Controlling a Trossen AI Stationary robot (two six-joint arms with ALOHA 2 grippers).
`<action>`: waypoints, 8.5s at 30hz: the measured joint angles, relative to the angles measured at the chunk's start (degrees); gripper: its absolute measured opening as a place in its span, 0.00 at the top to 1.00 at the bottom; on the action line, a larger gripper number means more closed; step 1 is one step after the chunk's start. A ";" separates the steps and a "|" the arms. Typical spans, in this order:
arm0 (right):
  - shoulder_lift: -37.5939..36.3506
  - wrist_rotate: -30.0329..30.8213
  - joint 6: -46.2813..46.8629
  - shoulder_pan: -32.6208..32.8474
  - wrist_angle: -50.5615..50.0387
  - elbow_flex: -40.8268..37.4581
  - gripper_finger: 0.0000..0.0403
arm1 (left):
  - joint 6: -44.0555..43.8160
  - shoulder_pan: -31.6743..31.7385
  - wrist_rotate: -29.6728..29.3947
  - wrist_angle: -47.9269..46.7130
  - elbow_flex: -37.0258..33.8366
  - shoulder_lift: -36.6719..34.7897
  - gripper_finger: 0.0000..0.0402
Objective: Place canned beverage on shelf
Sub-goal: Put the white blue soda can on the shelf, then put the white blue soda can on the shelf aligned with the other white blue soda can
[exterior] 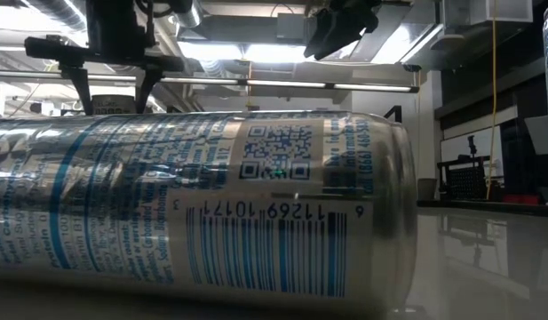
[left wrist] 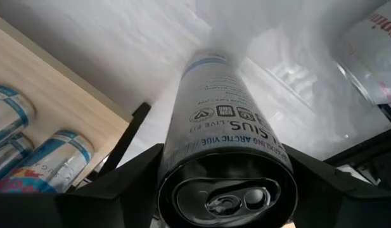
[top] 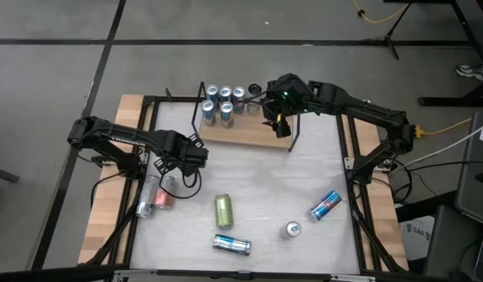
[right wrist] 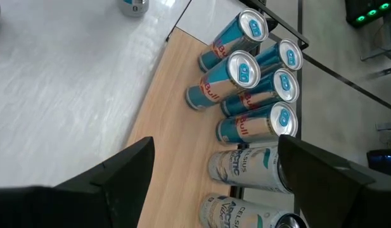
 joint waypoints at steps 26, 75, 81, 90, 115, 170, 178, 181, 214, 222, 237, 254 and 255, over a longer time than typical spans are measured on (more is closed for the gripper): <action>0.00 0.00 -0.02 0.00 0.01 -0.01 0.20 | -12.08 0.02 1.00 7.44 -0.02 0.05 0.12; 0.00 -0.20 -0.02 0.01 -0.26 -0.01 0.20 | -26.80 -5.98 7.82 22.85 -0.04 15.40 0.12; 0.00 -0.20 -0.02 0.01 -0.26 0.00 0.20 | -35.09 -7.99 7.16 21.58 -0.04 15.25 0.12; 0.00 -0.20 -0.02 0.00 -0.26 -0.02 0.20 | -47.96 -13.29 3.95 20.97 -0.04 15.22 0.12; 0.00 -0.20 -0.02 0.00 -0.26 0.00 0.20 | -49.00 -12.43 2.46 25.13 -0.04 15.33 0.12; 0.00 -0.20 -0.02 -0.02 -0.39 0.00 0.20 | -32.28 -3.54 10.20 34.11 -5.53 16.91 0.12; 0.00 -0.20 -0.02 -0.02 -0.37 -0.02 0.20 | -32.46 -3.74 10.19 38.12 -8.74 16.90 0.17; 0.00 -0.20 -0.02 -0.02 -0.37 0.00 0.20 | -32.42 -3.72 10.33 38.86 -8.74 16.90 0.24; -7.78 -0.79 7.51 0.04 -7.03 -0.04 0.20 | -49.66 14.43 28.51 97.34 -4.66 16.90 0.39; -7.61 -19.11 10.40 0.04 -6.93 -0.04 0.20 | -55.95 15.69 43.03 99.72 -4.66 16.90 0.39; -7.33 -30.89 9.30 5.17 -3.18 -0.04 0.20 | -66.35 15.63 52.50 109.72 -4.66 16.90 0.39; -4.02 -22.09 1.09 12.02 -1.71 -0.02 0.20 | -76.46 14.27 56.55 114.53 -4.63 16.84 0.39; -3.82 -22.23 1.09 12.02 -2.14 -0.02 0.20 | -76.48 14.12 56.57 114.68 -4.63 16.84 0.39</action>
